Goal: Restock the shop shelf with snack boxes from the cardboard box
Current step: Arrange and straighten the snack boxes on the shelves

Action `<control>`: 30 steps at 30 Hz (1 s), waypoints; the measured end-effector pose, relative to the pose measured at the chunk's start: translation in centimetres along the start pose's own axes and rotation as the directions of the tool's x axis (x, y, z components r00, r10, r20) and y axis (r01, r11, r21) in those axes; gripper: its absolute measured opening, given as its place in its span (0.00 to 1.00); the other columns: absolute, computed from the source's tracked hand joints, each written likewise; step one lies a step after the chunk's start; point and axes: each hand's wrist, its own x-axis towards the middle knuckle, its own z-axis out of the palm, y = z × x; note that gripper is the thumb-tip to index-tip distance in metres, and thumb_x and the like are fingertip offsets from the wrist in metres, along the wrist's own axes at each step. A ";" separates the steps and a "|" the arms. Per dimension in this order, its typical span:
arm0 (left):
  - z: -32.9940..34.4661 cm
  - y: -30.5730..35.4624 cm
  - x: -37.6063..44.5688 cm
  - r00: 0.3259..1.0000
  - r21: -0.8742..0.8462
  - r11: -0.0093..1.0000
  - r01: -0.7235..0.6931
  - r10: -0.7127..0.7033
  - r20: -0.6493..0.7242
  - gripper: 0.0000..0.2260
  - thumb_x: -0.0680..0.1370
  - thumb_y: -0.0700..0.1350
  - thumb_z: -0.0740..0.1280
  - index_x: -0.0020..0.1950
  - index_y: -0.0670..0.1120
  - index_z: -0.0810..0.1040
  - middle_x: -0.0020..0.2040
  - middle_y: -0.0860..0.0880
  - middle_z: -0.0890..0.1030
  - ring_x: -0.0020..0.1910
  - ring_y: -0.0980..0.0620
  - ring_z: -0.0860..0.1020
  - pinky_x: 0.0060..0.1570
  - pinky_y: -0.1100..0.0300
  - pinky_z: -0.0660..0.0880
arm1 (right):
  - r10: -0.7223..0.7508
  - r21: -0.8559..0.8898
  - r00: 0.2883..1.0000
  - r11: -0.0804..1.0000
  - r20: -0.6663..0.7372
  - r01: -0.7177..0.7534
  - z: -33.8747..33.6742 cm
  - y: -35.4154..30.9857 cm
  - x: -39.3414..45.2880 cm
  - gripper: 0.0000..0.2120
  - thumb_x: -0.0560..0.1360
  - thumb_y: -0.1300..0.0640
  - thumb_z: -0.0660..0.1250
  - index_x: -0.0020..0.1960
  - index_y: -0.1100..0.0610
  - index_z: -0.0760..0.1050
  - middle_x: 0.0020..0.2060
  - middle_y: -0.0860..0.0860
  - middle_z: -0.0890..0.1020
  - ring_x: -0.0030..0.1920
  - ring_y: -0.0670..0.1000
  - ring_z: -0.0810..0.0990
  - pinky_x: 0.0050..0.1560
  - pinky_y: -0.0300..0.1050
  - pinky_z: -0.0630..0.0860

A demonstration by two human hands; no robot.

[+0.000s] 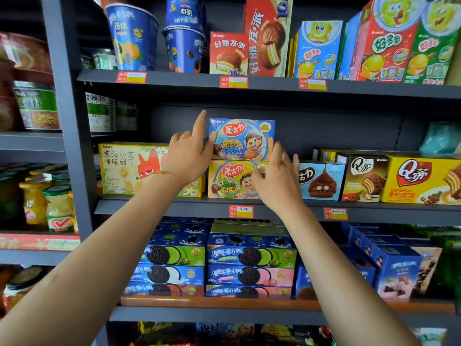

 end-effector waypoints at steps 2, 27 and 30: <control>0.1 0.0 -0.1 1.000 -0.007 1.000 -0.001 0.001 -0.004 0.26 0.84 0.46 0.57 0.81 0.45 0.52 0.53 0.44 0.83 0.54 0.42 0.78 0.64 0.48 0.65 | 0.005 0.004 1.000 1.000 0.010 -0.005 0.0 -0.1 0.0 0.36 0.79 0.50 0.63 0.77 0.66 0.50 0.72 0.61 0.70 0.75 0.59 0.62 0.78 0.55 0.41; -1.3 -1.0 -1.9 0.974 0.369 0.928 -0.048 -0.038 0.222 0.45 0.67 0.74 0.67 0.76 0.50 0.63 0.71 0.47 0.72 0.72 0.45 0.67 0.73 0.44 0.57 | 0.297 0.610 0.912 0.678 0.283 -0.410 1.6 -1.4 -0.9 0.31 0.71 0.51 0.77 0.67 0.58 0.65 0.57 0.48 0.80 0.57 0.49 0.80 0.50 0.43 0.73; -1.5 -0.9 -1.8 0.971 0.385 0.921 -0.064 -0.032 0.236 0.44 0.68 0.74 0.66 0.76 0.50 0.64 0.72 0.48 0.71 0.71 0.45 0.67 0.72 0.45 0.59 | 0.296 0.605 0.909 0.678 0.294 -0.417 1.6 -1.5 -0.5 0.30 0.71 0.53 0.77 0.65 0.58 0.65 0.55 0.48 0.80 0.53 0.48 0.80 0.46 0.41 0.73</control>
